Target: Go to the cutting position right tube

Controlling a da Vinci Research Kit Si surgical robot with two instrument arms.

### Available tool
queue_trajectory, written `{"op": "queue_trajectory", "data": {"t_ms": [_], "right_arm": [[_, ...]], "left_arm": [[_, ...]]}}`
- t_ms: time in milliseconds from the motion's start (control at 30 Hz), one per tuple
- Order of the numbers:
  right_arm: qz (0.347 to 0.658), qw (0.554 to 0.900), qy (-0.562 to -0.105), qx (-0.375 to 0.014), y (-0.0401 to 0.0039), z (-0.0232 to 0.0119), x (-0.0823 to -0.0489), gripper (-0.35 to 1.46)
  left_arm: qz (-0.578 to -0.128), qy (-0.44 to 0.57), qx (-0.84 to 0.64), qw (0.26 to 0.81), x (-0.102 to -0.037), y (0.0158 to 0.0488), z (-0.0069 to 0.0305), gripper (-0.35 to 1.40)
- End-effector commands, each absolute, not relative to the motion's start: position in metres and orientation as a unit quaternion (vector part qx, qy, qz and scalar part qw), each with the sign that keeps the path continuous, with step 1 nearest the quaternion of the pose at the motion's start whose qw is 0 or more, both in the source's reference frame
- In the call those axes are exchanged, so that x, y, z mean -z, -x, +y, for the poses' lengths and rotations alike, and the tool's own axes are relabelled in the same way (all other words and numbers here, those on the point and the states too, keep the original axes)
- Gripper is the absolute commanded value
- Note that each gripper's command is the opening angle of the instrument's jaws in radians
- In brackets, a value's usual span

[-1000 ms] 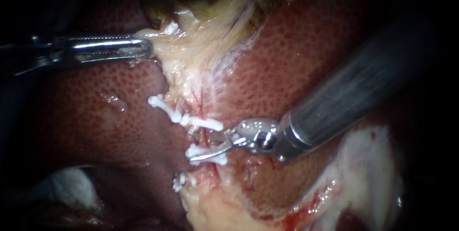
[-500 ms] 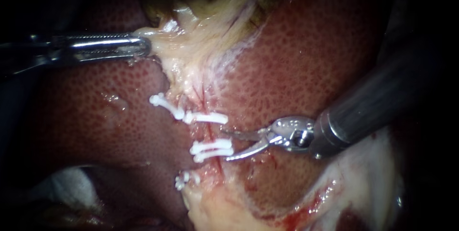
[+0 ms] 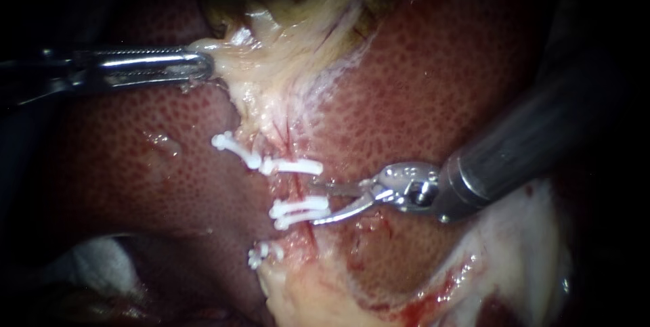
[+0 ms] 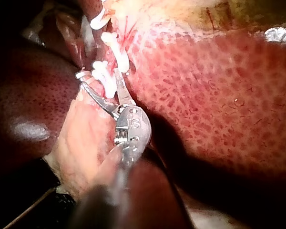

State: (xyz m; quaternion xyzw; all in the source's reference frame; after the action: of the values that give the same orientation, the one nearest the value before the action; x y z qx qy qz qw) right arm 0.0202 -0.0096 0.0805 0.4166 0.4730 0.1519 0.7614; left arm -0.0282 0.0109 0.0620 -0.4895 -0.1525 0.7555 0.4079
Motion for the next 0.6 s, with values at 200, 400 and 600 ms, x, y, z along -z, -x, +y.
{"op": "queue_trajectory", "data": {"t_ms": [200,400,600], "right_arm": [[0.473,0.762,-0.415,-0.154,-0.0209,-0.0095,-0.0806,1.3],[0.473,0.762,-0.414,-0.155,-0.0215,-0.0095,-0.0807,1.3],[0.473,0.762,-0.414,-0.155,-0.0217,-0.0095,-0.0806,1.3]], "left_arm": [[-0.152,0.489,-0.756,0.408,-0.0619,0.0282,0.0108,-0.35],[-0.152,0.489,-0.756,0.408,-0.0619,0.0283,0.0108,-0.35],[-0.152,0.489,-0.756,0.409,-0.0619,0.0282,0.0108,-0.35]]}}
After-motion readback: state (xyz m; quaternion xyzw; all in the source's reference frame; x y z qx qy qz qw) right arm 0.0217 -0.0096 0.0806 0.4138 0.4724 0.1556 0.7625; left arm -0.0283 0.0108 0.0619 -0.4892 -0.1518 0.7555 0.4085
